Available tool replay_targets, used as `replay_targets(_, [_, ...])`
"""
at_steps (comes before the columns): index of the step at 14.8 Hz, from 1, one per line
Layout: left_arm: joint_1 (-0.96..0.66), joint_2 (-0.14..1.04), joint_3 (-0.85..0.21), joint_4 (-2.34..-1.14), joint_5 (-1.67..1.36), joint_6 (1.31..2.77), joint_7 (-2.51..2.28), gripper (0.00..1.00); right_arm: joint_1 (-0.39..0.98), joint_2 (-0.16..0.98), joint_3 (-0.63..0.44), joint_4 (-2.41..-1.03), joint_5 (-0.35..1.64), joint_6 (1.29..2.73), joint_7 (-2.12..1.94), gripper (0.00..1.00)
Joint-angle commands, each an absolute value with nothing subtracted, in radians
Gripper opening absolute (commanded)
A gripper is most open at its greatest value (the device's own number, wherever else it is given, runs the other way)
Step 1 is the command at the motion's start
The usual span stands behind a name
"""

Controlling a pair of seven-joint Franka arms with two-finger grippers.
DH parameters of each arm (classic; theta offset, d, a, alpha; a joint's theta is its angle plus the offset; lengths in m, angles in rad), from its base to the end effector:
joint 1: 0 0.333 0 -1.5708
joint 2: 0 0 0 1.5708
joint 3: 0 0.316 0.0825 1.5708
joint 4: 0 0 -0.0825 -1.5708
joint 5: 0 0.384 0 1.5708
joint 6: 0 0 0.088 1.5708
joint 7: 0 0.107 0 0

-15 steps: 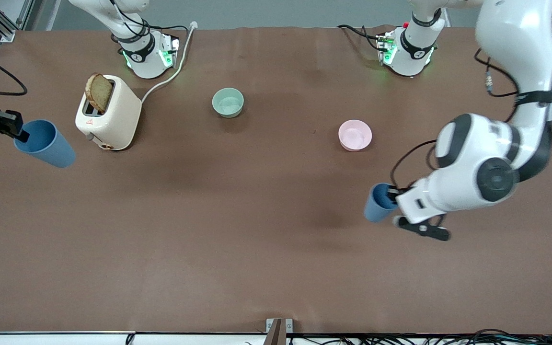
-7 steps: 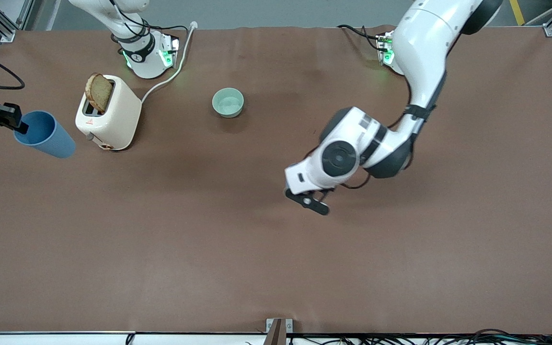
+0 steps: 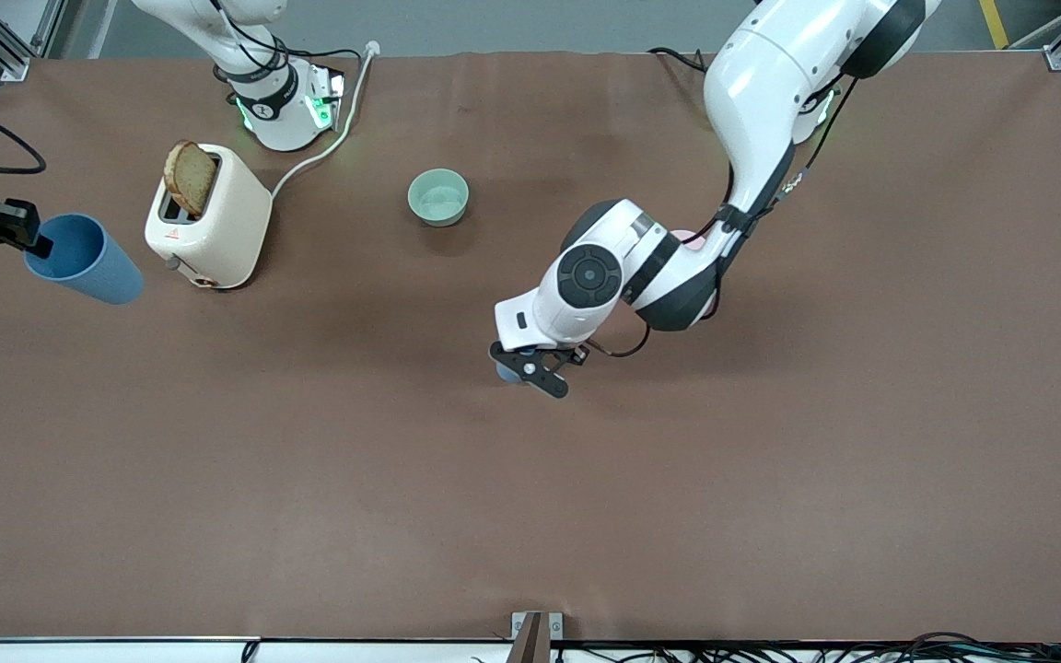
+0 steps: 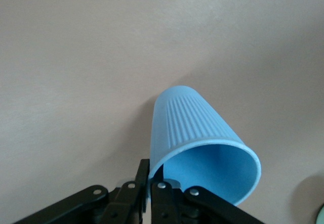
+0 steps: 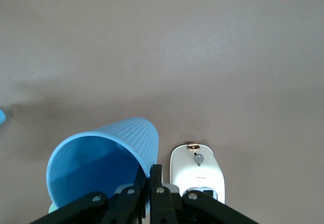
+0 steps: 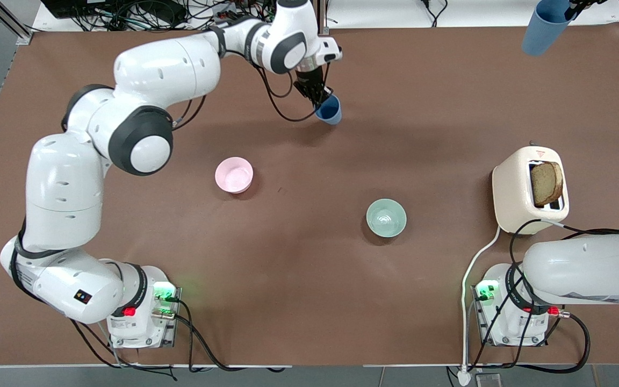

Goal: Stack blue cups with both arms
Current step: 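Carry the cup to the table center with the left gripper while the right gripper lifts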

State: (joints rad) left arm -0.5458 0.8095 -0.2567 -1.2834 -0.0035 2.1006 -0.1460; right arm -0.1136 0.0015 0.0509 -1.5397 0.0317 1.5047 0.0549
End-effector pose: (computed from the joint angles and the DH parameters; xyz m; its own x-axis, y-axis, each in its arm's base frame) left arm 0.5542 -0.5048 0.2784 0.8390 -0.5441 -0.0038 -0.5338 -0.8244 0.1883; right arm 0.5475 -0.0308 0.6326 0.9926 -0.1152 -0.0381 -0.1163 -0.9928 -0.0297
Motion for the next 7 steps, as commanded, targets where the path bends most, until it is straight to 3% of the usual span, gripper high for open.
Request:
replay_targets(1, [-0.58,0.838,-0.245,-1.262,0.017,2.108,-0.14,0.02,-0.113,0.009,0.049,-1.52,0.015,1.489,0.063,0.02])
replay_targets(4, [-0.58,0.842,-0.247,-1.266,0.063,2.102,-0.141,0.05,-0.115,0.009,0.049,-1.52,0.015,1.489,0.066,0.02])
replay_targets(5, [-0.58,0.841,-0.247,-1.267,0.063,2.094,-0.141,0.18,-0.115,0.009,0.049,-1.52,0.015,1.489,0.066,0.02])
replay_targets(7, [-0.578,0.824,-0.247,-1.267,0.074,2.092,-0.141,0.99,-0.117,0.011,0.049,-1.52,0.015,1.491,0.06,0.02])
